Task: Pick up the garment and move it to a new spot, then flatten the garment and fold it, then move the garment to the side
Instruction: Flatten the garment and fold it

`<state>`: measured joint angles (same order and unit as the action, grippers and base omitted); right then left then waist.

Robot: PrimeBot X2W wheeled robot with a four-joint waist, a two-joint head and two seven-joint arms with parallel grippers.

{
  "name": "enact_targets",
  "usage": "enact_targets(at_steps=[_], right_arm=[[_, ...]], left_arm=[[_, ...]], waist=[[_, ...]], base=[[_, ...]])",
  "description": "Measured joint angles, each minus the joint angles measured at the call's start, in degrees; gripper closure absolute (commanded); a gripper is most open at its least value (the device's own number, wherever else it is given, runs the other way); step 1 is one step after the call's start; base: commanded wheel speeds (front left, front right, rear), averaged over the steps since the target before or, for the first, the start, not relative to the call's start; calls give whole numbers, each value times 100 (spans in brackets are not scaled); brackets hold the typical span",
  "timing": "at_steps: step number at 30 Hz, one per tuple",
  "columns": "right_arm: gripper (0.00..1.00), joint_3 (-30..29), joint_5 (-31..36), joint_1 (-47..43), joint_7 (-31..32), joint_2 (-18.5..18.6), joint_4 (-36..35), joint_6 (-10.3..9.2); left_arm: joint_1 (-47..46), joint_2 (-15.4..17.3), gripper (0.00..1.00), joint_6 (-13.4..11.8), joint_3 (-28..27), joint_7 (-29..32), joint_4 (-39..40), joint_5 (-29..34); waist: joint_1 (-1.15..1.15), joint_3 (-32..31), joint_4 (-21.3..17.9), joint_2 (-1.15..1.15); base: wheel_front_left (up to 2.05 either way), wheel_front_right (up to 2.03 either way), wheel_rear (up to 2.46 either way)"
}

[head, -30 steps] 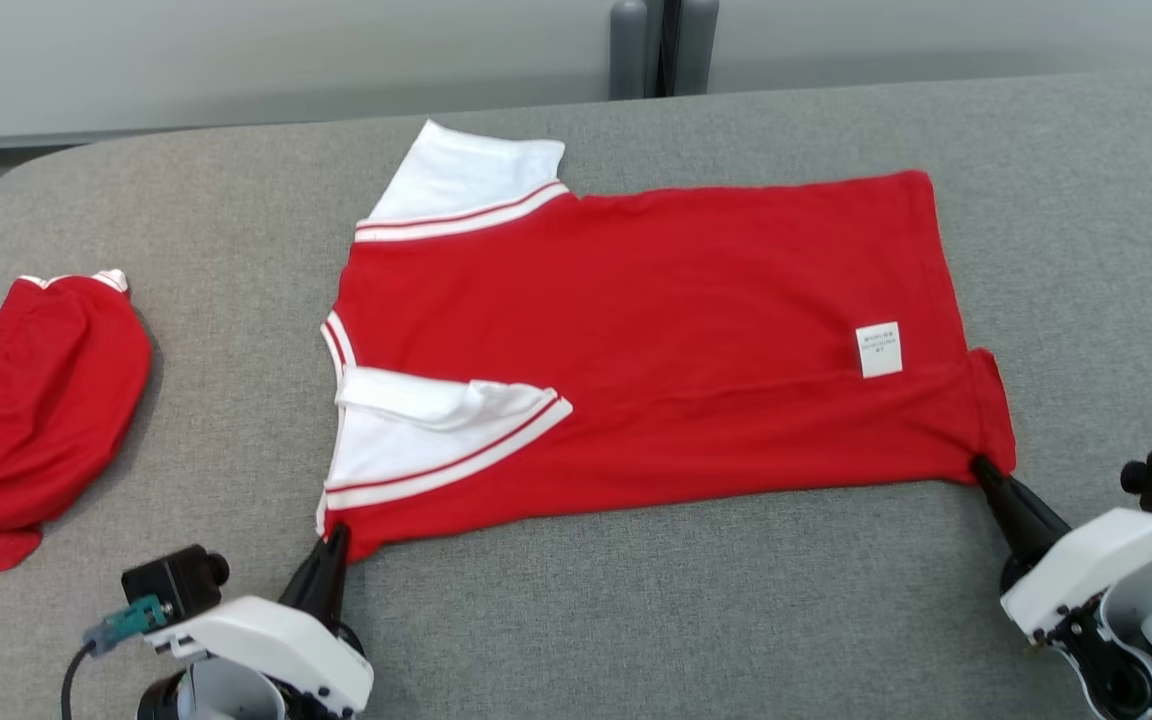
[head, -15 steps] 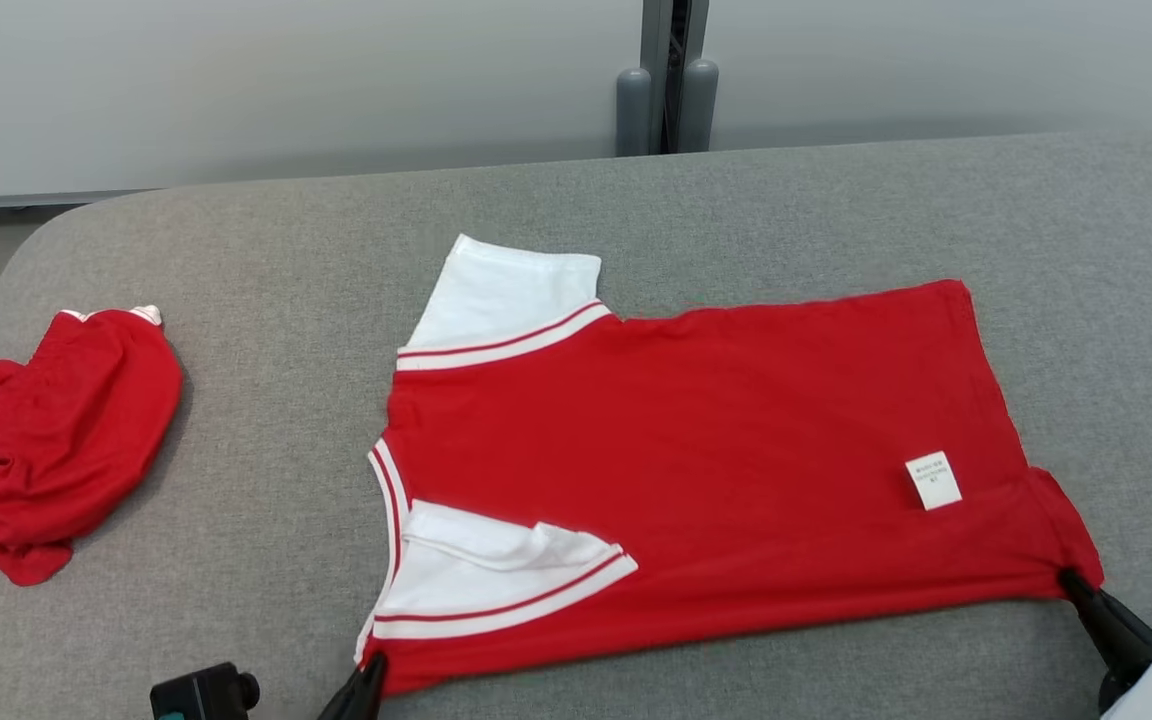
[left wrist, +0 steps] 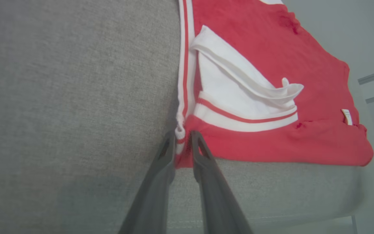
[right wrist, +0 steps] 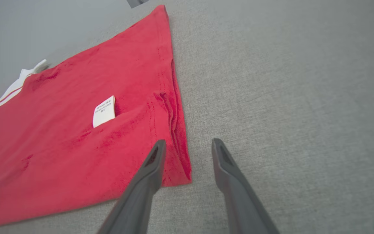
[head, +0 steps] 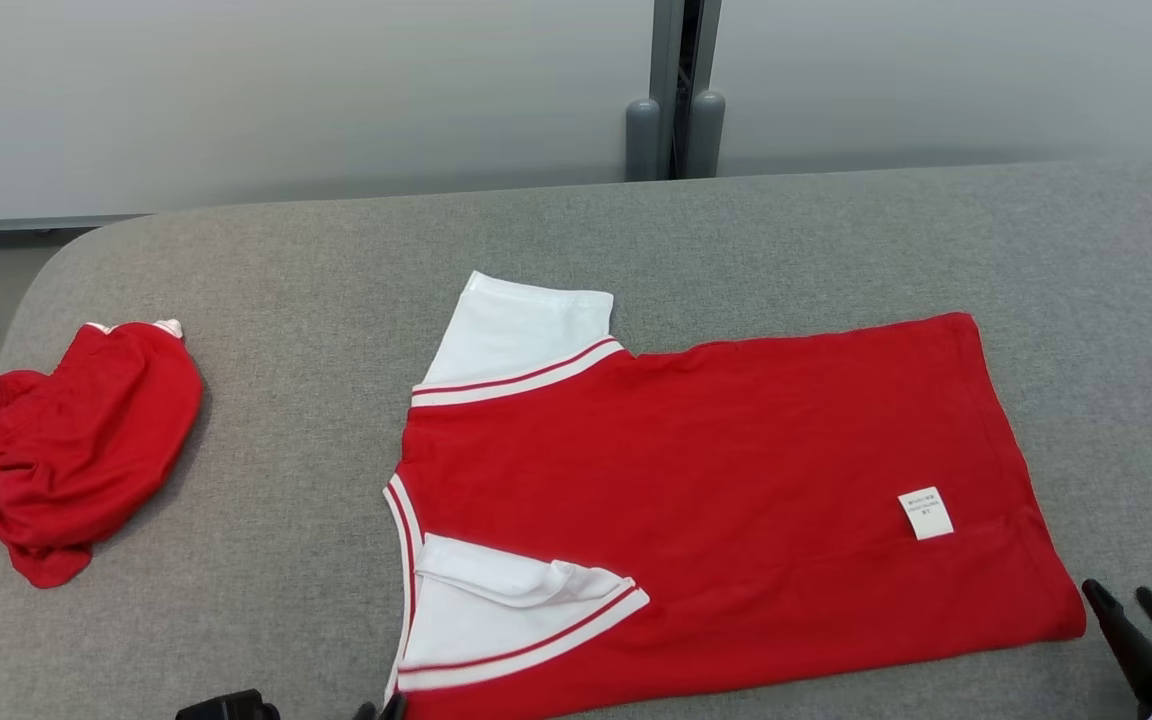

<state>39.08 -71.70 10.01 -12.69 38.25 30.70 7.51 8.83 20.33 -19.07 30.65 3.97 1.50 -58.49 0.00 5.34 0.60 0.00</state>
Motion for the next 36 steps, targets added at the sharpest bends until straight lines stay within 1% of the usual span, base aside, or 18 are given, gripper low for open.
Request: enact_targets(at_steps=[3, 4, 5, 7, 9, 10, 13, 15, 16, 17, 19, 22, 24, 26, 30, 36], right_arm=[[0, -231, 397, 45, -158, 62, 131, -1], [0, -494, 783, 159, -205, 31, 127, -1], [0, -659, 987, 224, -216, -25, 102, -1], [0, -1099, 1469, 269, -227, -250, -79, -1], [0, -1480, 1990, 247, -230, -552, -261, -2], [0, -1480, 1990, 247, -230, -552, -261, -2], [0, -1944, 2753, 165, -230, -1033, -593, -2], [0, -2104, 3286, 87, -230, -1344, -811, -1], [0, -2223, 3756, 30, -230, -1607, -999, -1], [0, -2223, 3756, 30, -230, -1607, -999, -1], [0, -2310, 4177, -23, -231, -1844, -1167, -2], [0, -2371, 4610, -116, -231, -2168, -1433, -1], [0, -2386, 4789, -170, -230, -2350, -1528, -1], [0, -2396, 4918, -267, -230, -2455, -1539, -1], [0, -2319, 5058, -333, -230, -2547, -1494, -1], [0, -2160, 5098, -79, -230, -2542, -1470, -1]], left_arm=[[-38, 1, 0, -130, -102, -241, 27, 166], [-125, 30, 0, -225, -210, -479, 142, 319], [-161, 36, 0, -267, -249, -593, 220, 411], [-253, 42, 0, -380, -333, -857, 358, 623], [-371, 62, 0, -453, -414, -1136, 489, 844], [-371, 62, 0, -453, -414, -1136, 489, 844], [-564, 77, 0, -522, -504, -1506, 542, 1156], [-677, 85, 0, -539, -528, -1652, 503, 1372], [-746, -2, 0, -539, -530, -1739, 457, 1501], [-746, -2, 0, -539, -530, -1739, 457, 1501], [-810, -94, 0, -545, -535, -1797, 375, 1610], [-891, -202, 0, -510, -514, -1847, 236, 1775], [-978, -341, 0, -456, -495, -1868, 142, 1863], [-1085, -465, 0, -349, -461, -1876, -18, 1920], [-1539, -626, 0, -118, -368, -1878, -550, 1969], [-2870, -678, 0, 255, -255, -1449, -1589, 2011]], waist=[[0, -39, 15, 0], [0, -61, 10, 0], [0, -72, 2, 0], [0, -104, -20, 0], [0, -144, -42, 0], [0, -144, -42, 0], [0, -204, -68, 0], [0, -251, -86, 0], [0, -303, -105, 0], [0, -303, -105, 0], [0, -349, -133, 0], [0, -397, -171, 0], [0, -423, -188, 0], [0, -436, -197, 0], [0, -413, -216, 0], [0, -148, -334, 0]], base=[[0, 0, 0], [0, 0, 0], [0, 0, 0], [0, 0, 0], [0, 0, 0], [0, 0, 0], [0, 0, 0], [0, 0, 0], [0, 0, 0], [0, 0, 0], [0, 0, 0], [0, 0, 0], [0, 0, 0], [0, 0, 0], [0, 0, 0], [0, 0, 0]])
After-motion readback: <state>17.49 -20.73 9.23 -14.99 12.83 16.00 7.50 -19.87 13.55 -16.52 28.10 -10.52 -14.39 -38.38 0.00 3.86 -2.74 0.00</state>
